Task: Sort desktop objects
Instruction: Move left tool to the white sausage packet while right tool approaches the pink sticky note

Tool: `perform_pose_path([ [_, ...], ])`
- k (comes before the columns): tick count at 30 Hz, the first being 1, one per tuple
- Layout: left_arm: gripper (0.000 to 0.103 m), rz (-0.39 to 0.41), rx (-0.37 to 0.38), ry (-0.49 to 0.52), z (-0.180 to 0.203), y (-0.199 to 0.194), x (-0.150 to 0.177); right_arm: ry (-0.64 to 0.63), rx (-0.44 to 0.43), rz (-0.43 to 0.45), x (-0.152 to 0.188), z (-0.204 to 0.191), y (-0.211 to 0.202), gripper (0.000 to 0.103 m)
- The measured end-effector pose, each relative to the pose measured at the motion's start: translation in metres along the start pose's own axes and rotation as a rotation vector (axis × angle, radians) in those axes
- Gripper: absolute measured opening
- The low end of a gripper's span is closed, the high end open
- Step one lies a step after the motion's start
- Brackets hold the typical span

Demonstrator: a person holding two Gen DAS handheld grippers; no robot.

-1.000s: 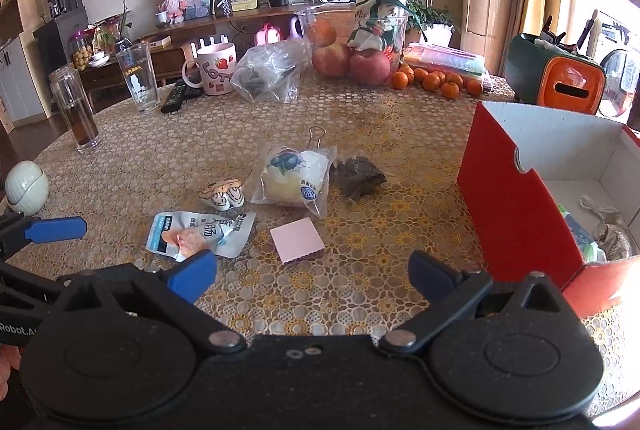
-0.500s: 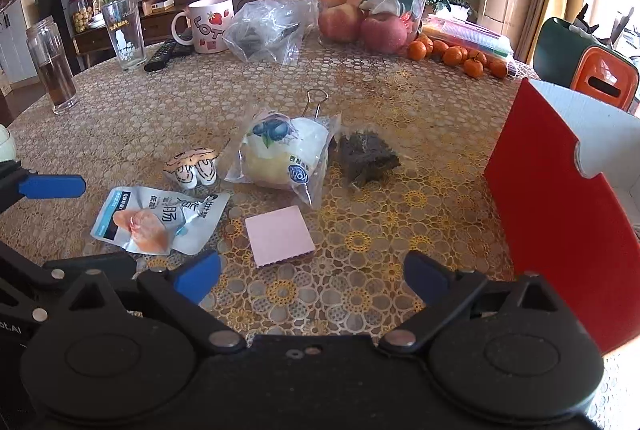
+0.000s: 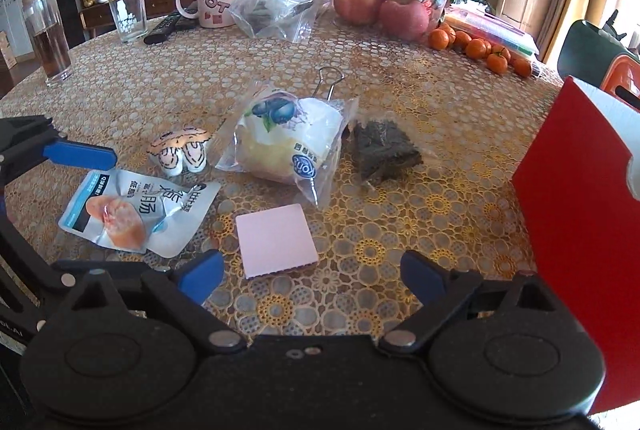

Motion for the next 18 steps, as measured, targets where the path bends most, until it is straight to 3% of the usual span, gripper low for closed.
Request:
perform_pose_path([
  [7,0.103,-0.028,0.003,0.007,-0.002,0.015,0.003,-0.009,-0.008,-0.003,-0.003,-0.002,0.009,0.091],
  [18,0.101,-0.008,-0.024,-0.027,-0.004,0.014,0.003,0.007,-0.026,0.038,-0.002,-0.003,0.011,0.088],
])
Point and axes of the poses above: each gripper's, at about its wrist camera, not at the fingertips, and y roughly the way its jaws point, z to its right, x to its underside, the point moved 6 cm from there along y, roughly the way its jaws point, and after that the axes turned 7 degrees about -x, right-handed, at the moved point
